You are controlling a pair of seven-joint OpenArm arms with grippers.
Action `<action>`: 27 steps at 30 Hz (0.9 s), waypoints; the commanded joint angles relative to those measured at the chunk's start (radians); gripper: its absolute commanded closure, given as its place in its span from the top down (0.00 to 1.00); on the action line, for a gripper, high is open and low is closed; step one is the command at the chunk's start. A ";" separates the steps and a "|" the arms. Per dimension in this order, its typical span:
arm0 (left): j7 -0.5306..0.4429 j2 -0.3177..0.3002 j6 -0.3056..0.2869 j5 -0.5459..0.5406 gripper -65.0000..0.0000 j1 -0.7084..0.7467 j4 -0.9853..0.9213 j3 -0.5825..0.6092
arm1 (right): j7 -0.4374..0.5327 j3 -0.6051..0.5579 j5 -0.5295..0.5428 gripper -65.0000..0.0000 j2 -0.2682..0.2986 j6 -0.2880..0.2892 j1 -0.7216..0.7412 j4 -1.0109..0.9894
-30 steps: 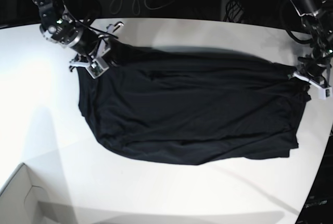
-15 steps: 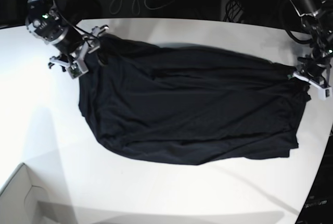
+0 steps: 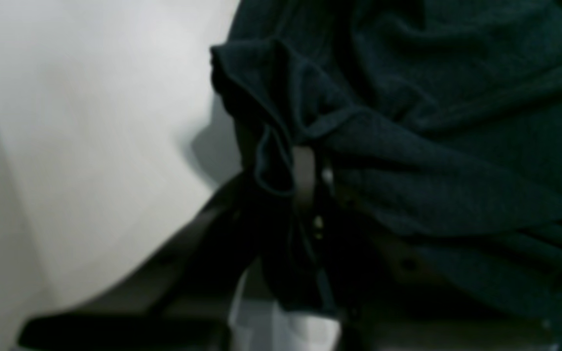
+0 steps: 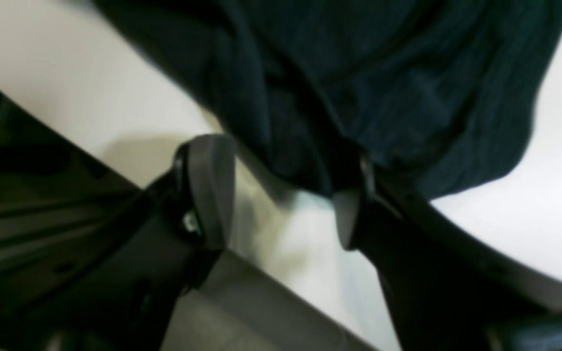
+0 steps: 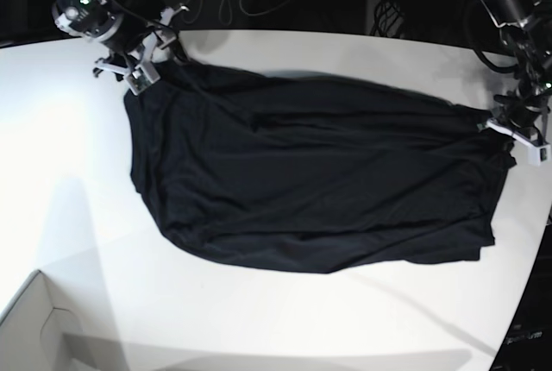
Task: Layout the t-shirt on the table in an organized manner, then fold the t-shirt properly
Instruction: 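Pull the held shirt edge with both grippers, stretching it taut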
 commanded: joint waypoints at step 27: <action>-0.007 -0.013 0.000 -0.016 0.00 0.110 0.154 -0.089 | 0.172 0.057 0.011 0.00 0.064 0.151 -0.083 -0.072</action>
